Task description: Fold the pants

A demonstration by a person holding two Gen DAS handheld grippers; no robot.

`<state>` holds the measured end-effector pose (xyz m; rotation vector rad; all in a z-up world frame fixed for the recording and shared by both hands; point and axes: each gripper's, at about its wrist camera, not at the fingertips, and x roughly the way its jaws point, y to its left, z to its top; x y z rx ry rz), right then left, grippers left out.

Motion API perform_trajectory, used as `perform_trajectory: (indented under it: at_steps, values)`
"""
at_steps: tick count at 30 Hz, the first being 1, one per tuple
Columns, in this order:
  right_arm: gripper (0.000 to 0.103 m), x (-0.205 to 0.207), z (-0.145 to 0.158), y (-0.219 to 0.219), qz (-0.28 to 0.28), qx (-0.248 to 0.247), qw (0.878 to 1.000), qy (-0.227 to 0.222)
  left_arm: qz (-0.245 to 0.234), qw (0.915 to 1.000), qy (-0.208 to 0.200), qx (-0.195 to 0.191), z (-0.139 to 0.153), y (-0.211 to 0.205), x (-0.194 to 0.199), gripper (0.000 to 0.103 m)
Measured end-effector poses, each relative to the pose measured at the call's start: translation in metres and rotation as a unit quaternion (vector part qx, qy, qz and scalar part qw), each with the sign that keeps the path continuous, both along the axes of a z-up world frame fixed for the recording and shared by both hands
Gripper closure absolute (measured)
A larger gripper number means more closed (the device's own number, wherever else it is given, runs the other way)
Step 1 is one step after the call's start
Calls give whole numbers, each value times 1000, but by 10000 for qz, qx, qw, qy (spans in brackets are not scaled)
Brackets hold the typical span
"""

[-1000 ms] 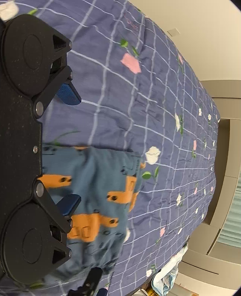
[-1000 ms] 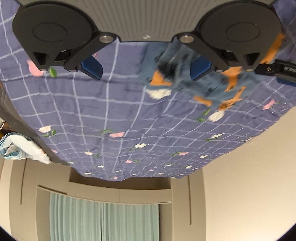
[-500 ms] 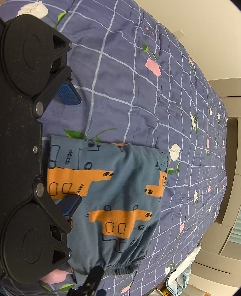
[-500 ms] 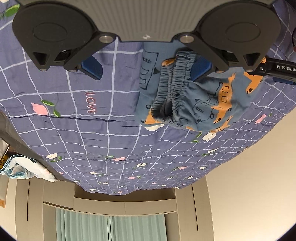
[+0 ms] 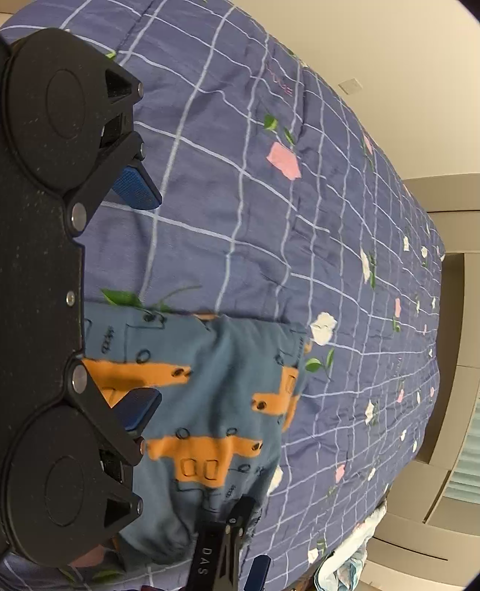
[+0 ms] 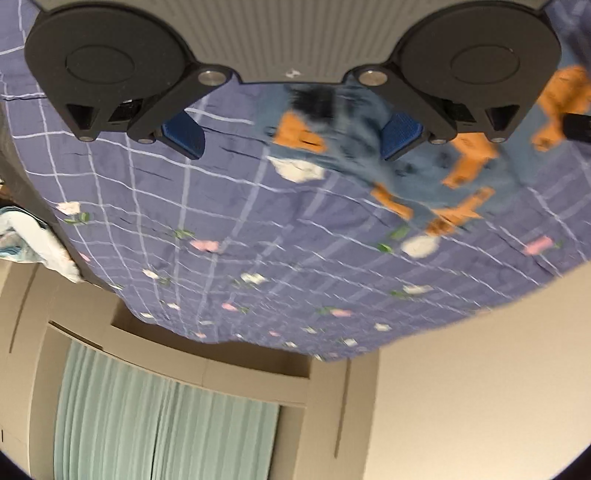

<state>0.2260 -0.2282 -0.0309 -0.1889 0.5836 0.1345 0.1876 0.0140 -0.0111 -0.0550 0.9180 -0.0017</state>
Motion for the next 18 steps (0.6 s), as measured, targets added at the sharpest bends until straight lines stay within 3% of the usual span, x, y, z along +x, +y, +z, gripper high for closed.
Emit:
perform_trajectory:
  at_steps: [3, 10, 14, 18]
  values:
    - [0, 3, -8, -11, 7, 164, 9997, 159, 38, 10000, 7, -10, 1, 3, -4, 1]
    - [0, -27, 10, -30, 278, 895, 9956, -61, -15, 9997, -225, 62, 21, 3, -4, 1]
    - [0, -29, 6, -43, 577, 1481, 9871, 194, -118, 9994, -307, 129, 25, 0, 4, 1]
    - [0, -22, -3, -46, 728, 1703, 9819, 405, -216, 9992, -338, 34, 21, 0, 15, 1]
